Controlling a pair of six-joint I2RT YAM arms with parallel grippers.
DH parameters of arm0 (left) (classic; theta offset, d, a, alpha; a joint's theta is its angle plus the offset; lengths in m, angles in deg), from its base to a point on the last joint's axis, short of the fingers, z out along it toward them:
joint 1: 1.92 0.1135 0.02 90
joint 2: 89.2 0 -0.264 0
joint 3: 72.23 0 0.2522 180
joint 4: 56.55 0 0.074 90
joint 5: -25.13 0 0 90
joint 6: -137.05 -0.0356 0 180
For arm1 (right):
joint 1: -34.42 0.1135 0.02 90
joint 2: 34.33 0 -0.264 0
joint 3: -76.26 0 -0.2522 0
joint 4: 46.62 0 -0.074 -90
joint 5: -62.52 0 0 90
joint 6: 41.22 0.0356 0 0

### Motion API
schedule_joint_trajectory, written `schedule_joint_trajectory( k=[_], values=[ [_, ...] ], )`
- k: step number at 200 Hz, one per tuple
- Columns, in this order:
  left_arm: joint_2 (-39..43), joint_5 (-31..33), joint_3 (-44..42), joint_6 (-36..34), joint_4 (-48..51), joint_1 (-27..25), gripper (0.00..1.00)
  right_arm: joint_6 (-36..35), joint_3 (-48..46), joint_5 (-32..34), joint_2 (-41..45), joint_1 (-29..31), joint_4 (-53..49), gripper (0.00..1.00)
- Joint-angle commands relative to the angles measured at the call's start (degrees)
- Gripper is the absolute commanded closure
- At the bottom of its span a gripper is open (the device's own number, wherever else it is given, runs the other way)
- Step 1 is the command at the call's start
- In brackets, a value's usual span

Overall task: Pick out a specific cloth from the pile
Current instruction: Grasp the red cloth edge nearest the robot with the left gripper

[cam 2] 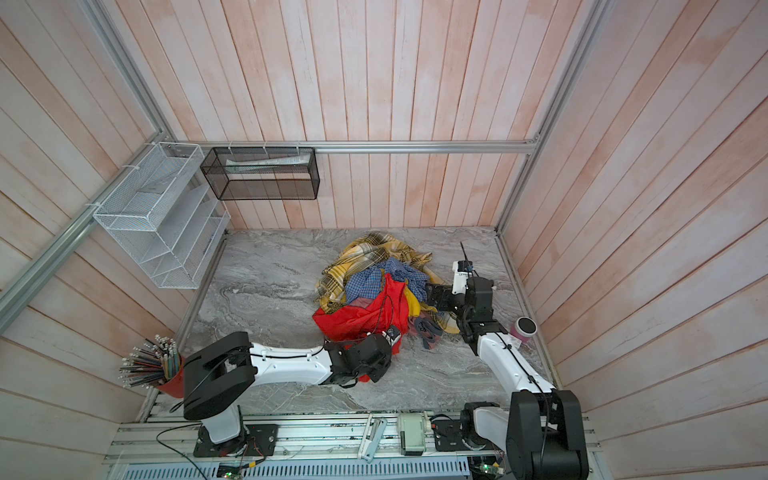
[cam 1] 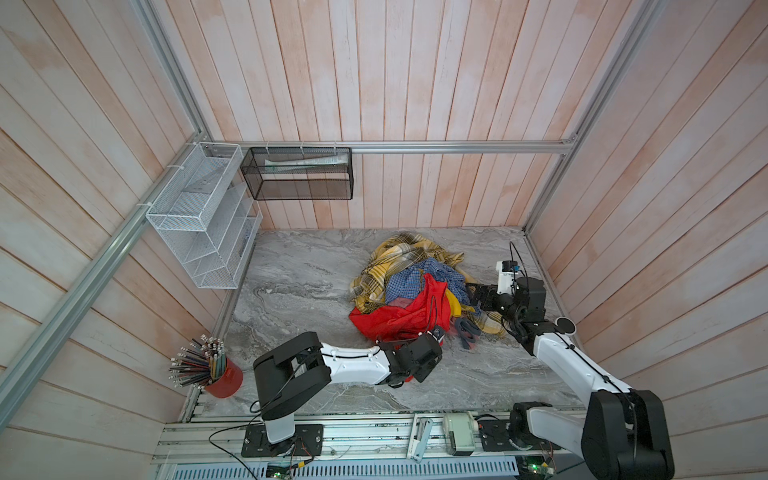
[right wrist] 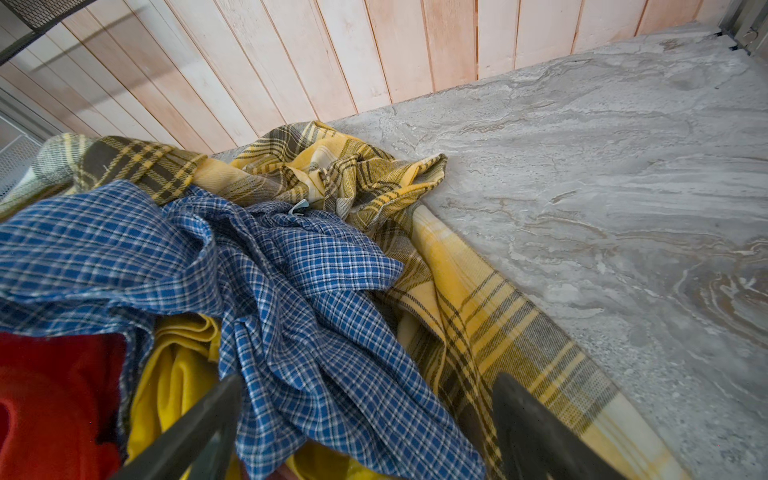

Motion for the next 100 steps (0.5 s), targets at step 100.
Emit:
schedule_joint_trajectory(
  k=[100],
  values=[
    [30.09, 15.58, -0.22, -20.17, -3.99, -3.44, 1.00, -1.21, 0.16, 0.32, 1.32, -0.36, -0.96, 0.06]
  ],
)
